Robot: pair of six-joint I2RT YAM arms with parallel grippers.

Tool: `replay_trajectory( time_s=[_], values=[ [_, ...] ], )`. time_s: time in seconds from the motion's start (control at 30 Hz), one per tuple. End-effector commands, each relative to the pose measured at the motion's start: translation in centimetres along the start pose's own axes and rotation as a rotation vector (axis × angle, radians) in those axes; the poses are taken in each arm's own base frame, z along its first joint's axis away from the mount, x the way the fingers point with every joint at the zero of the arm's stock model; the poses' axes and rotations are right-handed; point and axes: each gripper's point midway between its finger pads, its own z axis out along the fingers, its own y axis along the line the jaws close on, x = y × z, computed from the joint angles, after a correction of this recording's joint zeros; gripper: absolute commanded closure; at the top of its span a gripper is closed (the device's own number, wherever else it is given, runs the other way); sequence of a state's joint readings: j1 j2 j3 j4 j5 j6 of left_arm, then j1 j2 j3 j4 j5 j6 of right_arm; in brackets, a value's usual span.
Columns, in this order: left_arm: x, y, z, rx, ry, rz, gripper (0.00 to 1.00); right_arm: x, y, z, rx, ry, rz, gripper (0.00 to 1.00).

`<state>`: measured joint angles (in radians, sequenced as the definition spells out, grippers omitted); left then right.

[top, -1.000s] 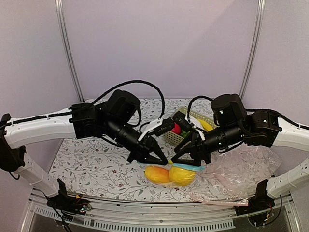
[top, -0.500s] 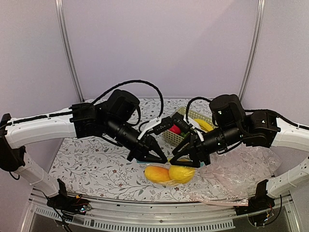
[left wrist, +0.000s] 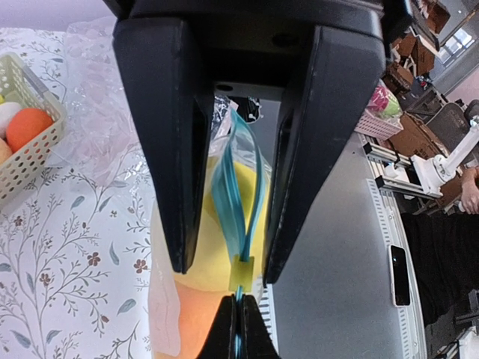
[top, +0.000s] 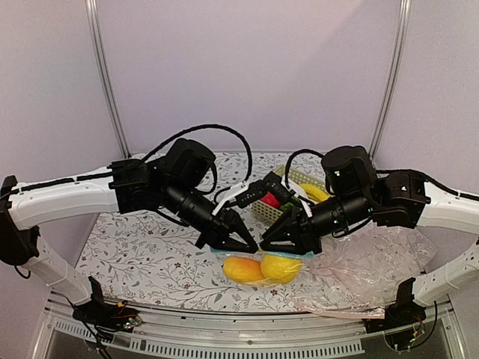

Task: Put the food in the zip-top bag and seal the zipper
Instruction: Hold the zipper from the zipper food storage bag.

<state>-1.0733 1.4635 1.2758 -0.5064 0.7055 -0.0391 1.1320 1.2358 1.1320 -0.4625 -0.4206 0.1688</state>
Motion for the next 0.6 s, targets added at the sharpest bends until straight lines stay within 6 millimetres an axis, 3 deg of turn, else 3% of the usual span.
replay_trajectory(
  time_s=[0.0,0.2,0.57],
  values=[
    [-1.5,0.3,-0.9,0.015,-0.077,0.002,1.0,1.5,0.1,1.1,-0.023,0.049,0.01,0.71],
    [-1.7,0.2,-1.4,0.05,-0.114,-0.026,1.0,1.3,0.2,0.9,-0.025,0.035,0.012,0.7],
    [-1.6,0.3,-1.7,0.07,-0.132,-0.053,1.0,0.7,0.7,1.0,-0.051,0.003,0.018,0.79]
  ],
)
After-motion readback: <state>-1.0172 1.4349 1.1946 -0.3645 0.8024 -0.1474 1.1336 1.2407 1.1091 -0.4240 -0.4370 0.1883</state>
